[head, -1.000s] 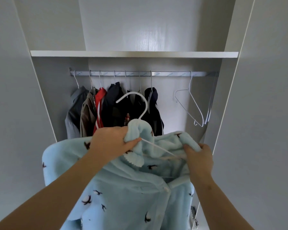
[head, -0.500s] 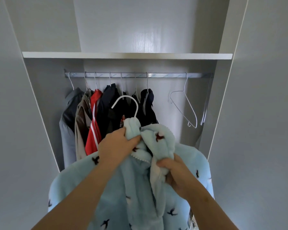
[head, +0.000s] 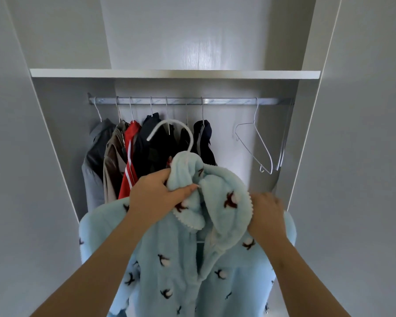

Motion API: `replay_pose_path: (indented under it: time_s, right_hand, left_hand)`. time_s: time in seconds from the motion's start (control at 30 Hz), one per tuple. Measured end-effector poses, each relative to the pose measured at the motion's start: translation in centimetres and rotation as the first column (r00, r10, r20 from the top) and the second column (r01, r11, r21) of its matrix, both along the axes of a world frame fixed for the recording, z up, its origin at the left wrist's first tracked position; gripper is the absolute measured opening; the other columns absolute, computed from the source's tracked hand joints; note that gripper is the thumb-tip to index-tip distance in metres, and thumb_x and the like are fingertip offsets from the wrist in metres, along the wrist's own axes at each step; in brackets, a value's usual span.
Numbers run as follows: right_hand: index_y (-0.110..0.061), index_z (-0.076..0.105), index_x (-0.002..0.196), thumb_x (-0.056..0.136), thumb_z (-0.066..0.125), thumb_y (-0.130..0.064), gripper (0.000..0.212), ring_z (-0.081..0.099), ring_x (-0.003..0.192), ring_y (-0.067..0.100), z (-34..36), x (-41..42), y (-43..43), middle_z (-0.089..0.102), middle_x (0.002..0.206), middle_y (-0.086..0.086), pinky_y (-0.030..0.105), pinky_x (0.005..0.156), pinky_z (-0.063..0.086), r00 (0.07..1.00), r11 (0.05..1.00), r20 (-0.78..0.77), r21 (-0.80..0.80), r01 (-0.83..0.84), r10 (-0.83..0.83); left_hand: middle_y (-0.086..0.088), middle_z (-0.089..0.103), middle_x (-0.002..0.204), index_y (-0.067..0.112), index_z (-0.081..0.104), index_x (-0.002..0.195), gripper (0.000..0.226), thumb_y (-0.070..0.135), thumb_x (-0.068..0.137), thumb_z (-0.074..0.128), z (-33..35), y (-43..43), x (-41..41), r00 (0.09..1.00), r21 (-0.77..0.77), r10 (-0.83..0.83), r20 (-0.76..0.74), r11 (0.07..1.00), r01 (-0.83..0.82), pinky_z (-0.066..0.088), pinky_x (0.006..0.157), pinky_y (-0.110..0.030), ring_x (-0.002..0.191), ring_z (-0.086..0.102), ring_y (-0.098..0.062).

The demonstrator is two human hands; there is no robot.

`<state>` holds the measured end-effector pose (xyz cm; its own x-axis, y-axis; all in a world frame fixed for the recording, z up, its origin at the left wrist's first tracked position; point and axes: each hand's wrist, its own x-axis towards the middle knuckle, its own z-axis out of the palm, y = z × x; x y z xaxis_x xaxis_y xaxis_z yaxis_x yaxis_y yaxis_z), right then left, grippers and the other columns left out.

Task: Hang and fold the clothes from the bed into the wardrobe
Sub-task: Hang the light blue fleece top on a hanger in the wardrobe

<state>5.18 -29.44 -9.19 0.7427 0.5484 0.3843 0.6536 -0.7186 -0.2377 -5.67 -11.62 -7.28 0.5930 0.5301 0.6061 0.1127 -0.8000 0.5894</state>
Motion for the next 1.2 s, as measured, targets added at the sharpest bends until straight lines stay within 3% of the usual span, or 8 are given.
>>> replay_pose_path:
  time_s: [0.3,0.43,0.57,0.67,0.77,0.93,1.07,1.2]
  right_hand:
    - [-0.025,0.038,0.058,0.088,0.051,-0.017,0.034,0.044,0.059,0.011,-0.6,-0.7,1.4,0.043,0.061,-0.01,0.025,0.062,0.036,0.932,0.994,-0.361,0.095,0.046,-0.009]
    - [-0.025,0.043,0.058,0.088,0.056,-0.019,0.034,0.041,0.052,0.007,-1.5,0.4,0.1,0.046,0.06,-0.007,0.023,0.048,0.033,0.877,0.962,-0.464,0.161,0.219,-0.122]
    - [-0.021,0.052,0.061,0.088,0.059,-0.027,0.028,0.045,0.052,0.009,-2.5,1.3,-0.1,0.051,0.059,-0.005,0.022,0.048,0.034,0.818,0.938,-0.56,0.196,0.286,-0.132]
    - [-0.019,0.057,0.065,0.091,0.055,-0.028,0.028,0.049,0.055,0.013,-2.8,1.7,-0.1,0.055,0.061,-0.002,0.027,0.059,0.041,0.781,0.929,-0.612,0.203,0.309,-0.126]
    - [-0.021,0.054,0.061,0.09,0.058,-0.033,0.032,0.052,0.055,0.016,-2.7,2.1,-0.5,0.057,0.061,0.0,0.028,0.059,0.043,0.764,0.901,-0.637,0.264,0.344,-0.104]
    - [-0.013,0.059,0.064,0.089,0.058,-0.031,0.03,0.053,0.057,0.019,-2.4,2.1,-1.0,0.056,0.06,0.002,0.032,0.063,0.045,0.758,0.89,-0.643,0.278,0.362,-0.108]
    - [-0.015,0.059,0.062,0.088,0.058,-0.03,0.03,0.057,0.065,0.026,-2.3,1.7,-1.5,0.059,0.062,0.005,0.036,0.071,0.048,0.742,0.861,-0.669,0.347,0.372,-0.051]
    - [-0.011,0.065,0.077,0.089,0.057,-0.026,0.021,0.053,0.06,0.018,-1.5,1.7,-2.2,0.061,0.066,0.005,0.029,0.064,0.044,0.83,0.907,-0.556,0.325,0.267,-0.046]
  left_hand:
    - [0.006,0.058,0.067,0.022,0.061,0.075,0.049,0.069,0.065,0.051,-1.1,-0.9,-0.1,0.956,0.071,-0.108,-0.274,0.989,0.132,0.045,0.058,-0.025,0.062,0.054,-0.007]
    - [0.004,0.059,0.069,0.033,0.06,0.071,0.015,0.025,0.08,0.069,-0.1,1.9,-1.4,1.0,-0.343,0.003,-0.031,0.939,-0.014,0.047,0.054,-0.024,0.062,0.057,-0.013]
    - [-0.016,0.06,0.083,0.012,0.061,0.091,0.008,0.01,0.083,0.06,0.4,2.6,-1.4,0.999,-0.651,0.029,0.034,0.759,0.0,0.044,0.057,-0.031,0.068,0.055,-0.024]
    - [-0.009,0.057,0.077,0.014,0.056,0.088,0.012,0.006,0.083,0.062,-0.2,-0.2,-1.3,0.948,-0.75,-0.316,-0.029,0.634,0.188,0.044,0.053,-0.026,0.063,0.054,-0.019]
    - [0.0,0.065,0.074,0.015,0.06,0.087,0.006,0.017,0.084,0.065,-0.6,-1.5,-1.7,0.627,-0.776,-0.745,-0.227,0.527,0.346,0.051,0.054,-0.023,0.065,0.063,-0.016]
    - [0.008,0.063,0.076,0.022,0.065,0.082,0.01,0.03,0.087,0.061,-0.6,-0.3,0.2,0.938,-0.231,-0.341,-0.068,0.92,0.318,0.047,0.07,-0.022,0.075,0.059,-0.014]
    - [0.011,0.058,0.084,0.03,0.056,0.095,0.035,0.062,0.083,0.049,-2.5,-0.8,2.1,0.807,-0.064,-0.276,-0.521,0.956,0.286,0.046,0.072,-0.028,0.077,0.055,-0.008]
    - [0.009,0.053,0.065,0.025,0.055,0.071,0.039,0.061,0.083,0.049,-3.2,-1.9,3.8,0.905,-0.068,-0.19,-0.381,0.982,0.177,0.038,0.061,-0.027,0.063,0.05,-0.006]
